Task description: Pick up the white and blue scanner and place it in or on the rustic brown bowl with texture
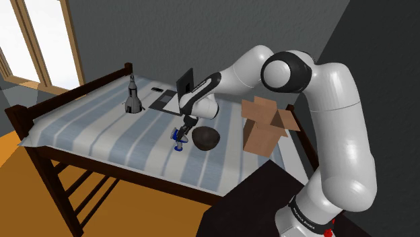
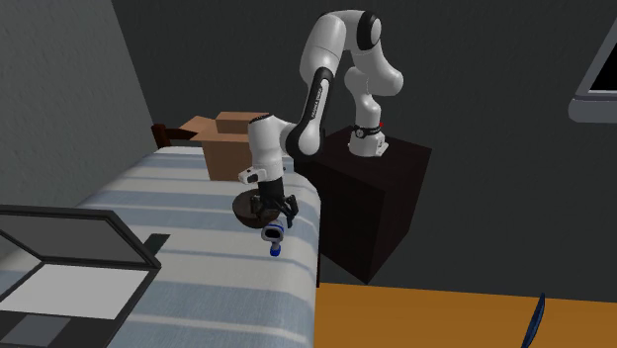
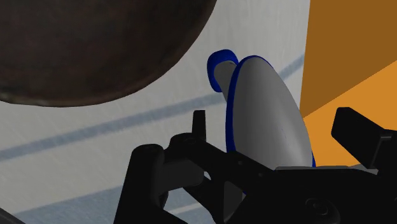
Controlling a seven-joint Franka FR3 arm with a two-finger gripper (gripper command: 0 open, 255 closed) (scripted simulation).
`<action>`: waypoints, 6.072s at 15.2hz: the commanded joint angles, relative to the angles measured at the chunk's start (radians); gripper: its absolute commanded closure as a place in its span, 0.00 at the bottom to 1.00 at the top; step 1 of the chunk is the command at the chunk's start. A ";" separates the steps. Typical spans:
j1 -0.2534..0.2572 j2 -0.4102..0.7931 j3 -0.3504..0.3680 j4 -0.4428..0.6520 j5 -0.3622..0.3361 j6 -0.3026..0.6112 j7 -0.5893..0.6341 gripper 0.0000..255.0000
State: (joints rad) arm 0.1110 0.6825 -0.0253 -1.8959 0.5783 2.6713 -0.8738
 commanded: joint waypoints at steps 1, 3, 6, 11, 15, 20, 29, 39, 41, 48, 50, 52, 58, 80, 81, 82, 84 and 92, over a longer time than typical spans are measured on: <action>0.000 0.000 0.000 0.000 0.000 0.000 0.000 0.00; 0.000 0.000 0.000 0.000 0.000 0.000 0.000 0.00; 0.000 0.000 0.000 0.000 0.000 0.000 0.000 1.00; 0.000 0.000 0.000 0.000 0.000 0.000 0.000 1.00; 0.005 -0.023 -0.007 -0.009 -0.008 -0.015 0.010 1.00; 0.018 -0.080 -0.026 -0.026 -0.029 -0.053 0.037 1.00; 0.039 -0.175 -0.058 -0.043 -0.072 -0.128 0.087 1.00; 0.057 -0.270 -0.088 -0.042 -0.123 -0.219 0.143 1.00; 0.060 -0.288 -0.093 -0.039 -0.133 -0.239 0.154 1.00; 0.039 -0.358 -0.116 -0.060 -0.153 -0.297 0.139 1.00; 0.012 -0.388 -0.130 -0.085 -0.152 -0.313 0.100 1.00; -0.014 -0.415 -0.145 -0.106 -0.152 -0.330 0.061 1.00; -0.094 -0.478 -0.198 -0.140 -0.159 -0.395 -0.054 1.00; -0.133 -0.304 -0.159 -0.185 -0.022 -0.208 -0.213 1.00; -0.133 -0.304 -0.159 -0.185 -0.022 -0.208 -0.213 1.00; -0.133 -0.304 -0.159 -0.185 -0.022 -0.208 -0.213 1.00; -0.133 -0.304 -0.159 -0.185 -0.022 -0.208 -0.213 1.00; -0.133 -0.304 -0.159 -0.185 -0.022 -0.208 -0.213 0.00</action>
State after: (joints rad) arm -0.0222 0.3782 -0.1847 -2.0808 0.5564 2.4637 -1.0870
